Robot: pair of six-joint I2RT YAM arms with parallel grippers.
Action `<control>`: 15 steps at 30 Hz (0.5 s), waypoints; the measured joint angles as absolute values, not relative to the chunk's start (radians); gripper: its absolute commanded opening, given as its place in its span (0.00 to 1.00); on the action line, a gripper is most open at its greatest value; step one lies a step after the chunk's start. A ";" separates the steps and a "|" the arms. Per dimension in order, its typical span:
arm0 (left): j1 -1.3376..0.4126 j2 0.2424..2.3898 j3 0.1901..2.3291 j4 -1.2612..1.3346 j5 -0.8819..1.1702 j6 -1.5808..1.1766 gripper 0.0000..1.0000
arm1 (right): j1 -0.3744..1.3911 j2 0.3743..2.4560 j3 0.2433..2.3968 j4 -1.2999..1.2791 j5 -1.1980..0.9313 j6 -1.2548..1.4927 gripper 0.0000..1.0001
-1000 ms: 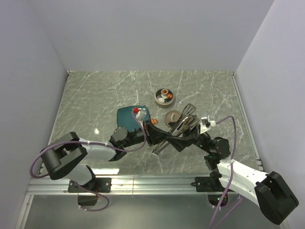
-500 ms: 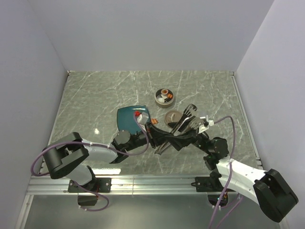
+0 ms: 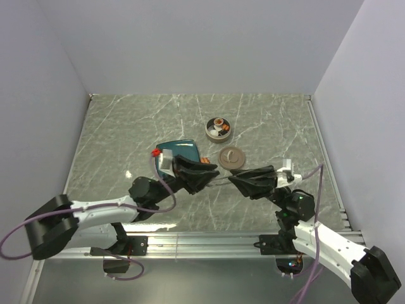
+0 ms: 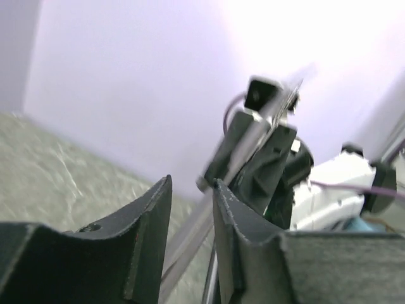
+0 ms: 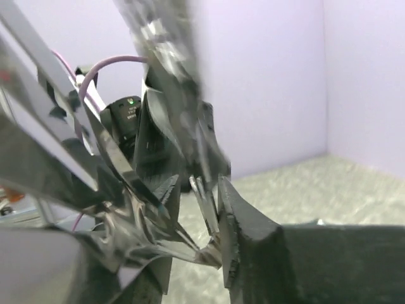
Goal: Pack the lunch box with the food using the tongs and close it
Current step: Pass the clamp from the left arm to the right, then pass the clamp from the right arm to the left
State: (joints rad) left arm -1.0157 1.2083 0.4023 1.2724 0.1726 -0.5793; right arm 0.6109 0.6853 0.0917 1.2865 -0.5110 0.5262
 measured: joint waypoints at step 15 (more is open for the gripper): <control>-1.011 1.032 0.421 0.939 0.083 -0.403 0.70 | 0.611 0.770 0.174 1.236 -0.513 0.455 0.25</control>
